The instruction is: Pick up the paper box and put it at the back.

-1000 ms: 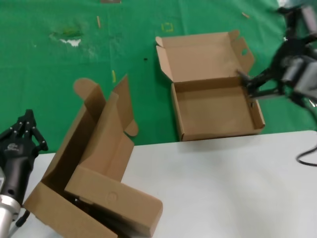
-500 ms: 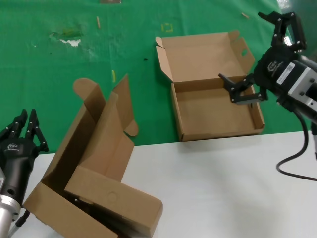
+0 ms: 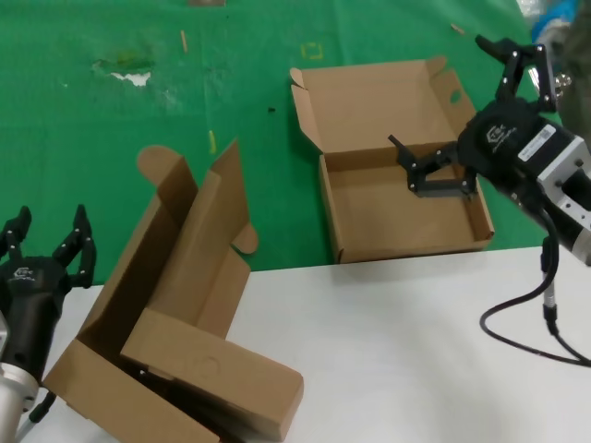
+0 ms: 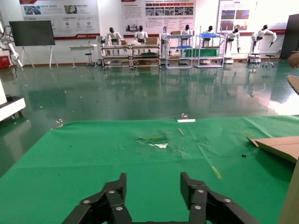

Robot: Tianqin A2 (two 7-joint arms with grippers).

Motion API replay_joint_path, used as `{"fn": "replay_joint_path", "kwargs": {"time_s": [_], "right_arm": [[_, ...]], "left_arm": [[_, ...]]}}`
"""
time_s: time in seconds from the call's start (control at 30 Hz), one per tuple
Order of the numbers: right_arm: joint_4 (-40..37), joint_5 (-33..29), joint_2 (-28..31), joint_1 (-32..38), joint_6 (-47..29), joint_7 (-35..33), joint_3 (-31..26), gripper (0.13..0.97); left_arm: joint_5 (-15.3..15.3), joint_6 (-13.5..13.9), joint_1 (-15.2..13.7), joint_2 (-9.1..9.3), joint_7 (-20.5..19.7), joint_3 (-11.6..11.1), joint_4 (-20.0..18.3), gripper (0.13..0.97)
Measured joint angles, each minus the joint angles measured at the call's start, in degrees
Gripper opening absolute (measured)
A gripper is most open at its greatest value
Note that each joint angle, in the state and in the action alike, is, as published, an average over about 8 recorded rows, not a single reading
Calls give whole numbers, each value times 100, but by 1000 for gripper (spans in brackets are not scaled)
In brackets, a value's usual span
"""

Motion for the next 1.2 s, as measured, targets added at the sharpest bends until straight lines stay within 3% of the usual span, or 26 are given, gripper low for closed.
{"fn": "replay_joint_path", "kwargs": {"time_s": [0.3, 0.43, 0.7, 1.0, 1.2], "right_arm": [[-315, 633, -176, -206, 595, -237, -92, 966], [-454, 913, -253, -298, 857, -341, -133, 966], [-736, 1483, -411, -483, 1390, -552, -216, 966], [-1048, 2111, -585, -688, 1982, -788, -308, 966], [-1259, 2536, -702, -827, 2381, -945, -369, 966]], "left_arm": [[0, 0, 0, 0, 3, 0, 0, 581], [0, 0, 0, 0, 3, 0, 0, 581], [-1, 0, 0, 0, 1, 0, 0, 774], [-1, 0, 0, 0, 1, 0, 0, 900], [-2, 0, 0, 0, 1, 0, 0, 938]]}}
